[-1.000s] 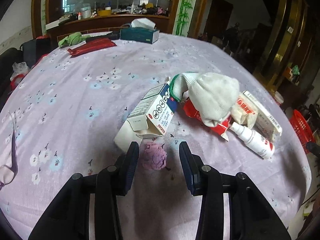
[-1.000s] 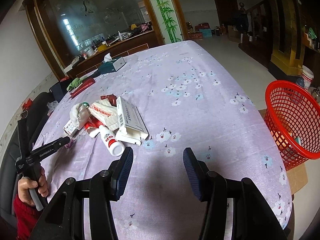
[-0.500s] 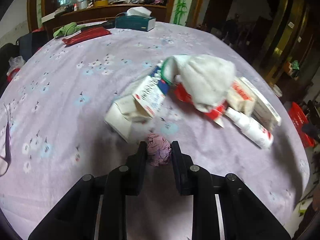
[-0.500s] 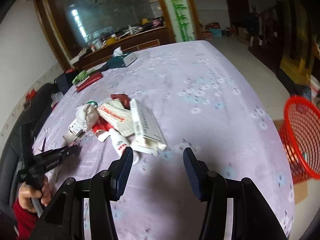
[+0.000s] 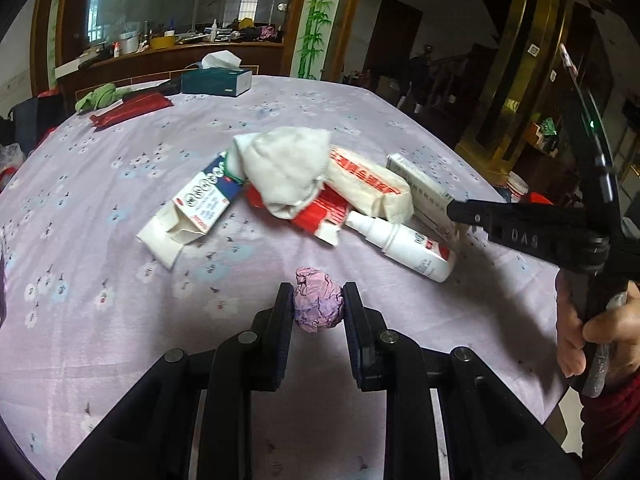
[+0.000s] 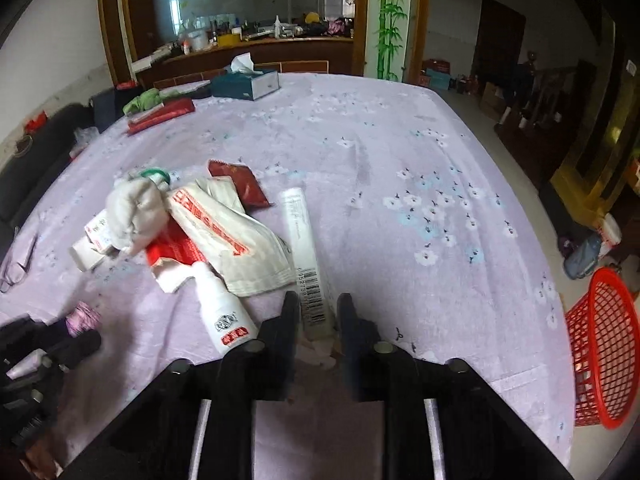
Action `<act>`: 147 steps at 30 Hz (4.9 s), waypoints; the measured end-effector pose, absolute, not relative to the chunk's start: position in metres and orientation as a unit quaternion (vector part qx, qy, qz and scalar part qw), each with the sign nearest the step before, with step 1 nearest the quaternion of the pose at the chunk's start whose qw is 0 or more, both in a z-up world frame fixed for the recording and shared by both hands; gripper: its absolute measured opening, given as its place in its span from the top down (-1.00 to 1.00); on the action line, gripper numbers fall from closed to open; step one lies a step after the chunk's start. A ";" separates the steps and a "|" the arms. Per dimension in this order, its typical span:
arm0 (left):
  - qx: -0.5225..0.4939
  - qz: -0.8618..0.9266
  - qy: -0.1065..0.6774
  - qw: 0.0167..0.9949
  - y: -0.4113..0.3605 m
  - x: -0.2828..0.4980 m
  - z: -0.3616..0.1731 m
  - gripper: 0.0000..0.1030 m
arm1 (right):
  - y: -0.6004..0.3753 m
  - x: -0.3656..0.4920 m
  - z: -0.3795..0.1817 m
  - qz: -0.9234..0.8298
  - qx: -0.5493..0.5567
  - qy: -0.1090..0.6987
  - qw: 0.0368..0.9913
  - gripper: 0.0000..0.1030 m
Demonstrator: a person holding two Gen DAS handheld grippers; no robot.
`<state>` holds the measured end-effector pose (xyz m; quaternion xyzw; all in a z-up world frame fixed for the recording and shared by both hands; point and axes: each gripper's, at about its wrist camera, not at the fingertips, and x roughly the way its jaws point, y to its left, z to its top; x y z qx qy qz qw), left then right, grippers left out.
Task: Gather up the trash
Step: 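Grasp the white tube box with the right tool while the left tool holds the pink paper, then carry the pink paper and white box to the red wastebasket and open both tools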
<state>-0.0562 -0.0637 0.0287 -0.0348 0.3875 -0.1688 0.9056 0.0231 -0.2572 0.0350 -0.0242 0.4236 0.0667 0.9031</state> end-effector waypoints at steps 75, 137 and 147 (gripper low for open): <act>0.006 -0.141 0.353 0.925 -0.112 -0.075 0.045 0.55 | -0.305 -0.068 0.047 0.104 0.119 0.375 0.913 0.65; 0.057 -0.353 0.358 0.863 -0.306 -0.058 0.111 0.55 | -0.525 -0.130 0.097 -0.068 0.274 0.257 0.924 0.64; 0.049 -0.435 0.403 0.803 -0.455 -0.031 0.102 0.54 | -0.608 -0.124 0.081 -0.132 0.315 0.265 0.902 0.61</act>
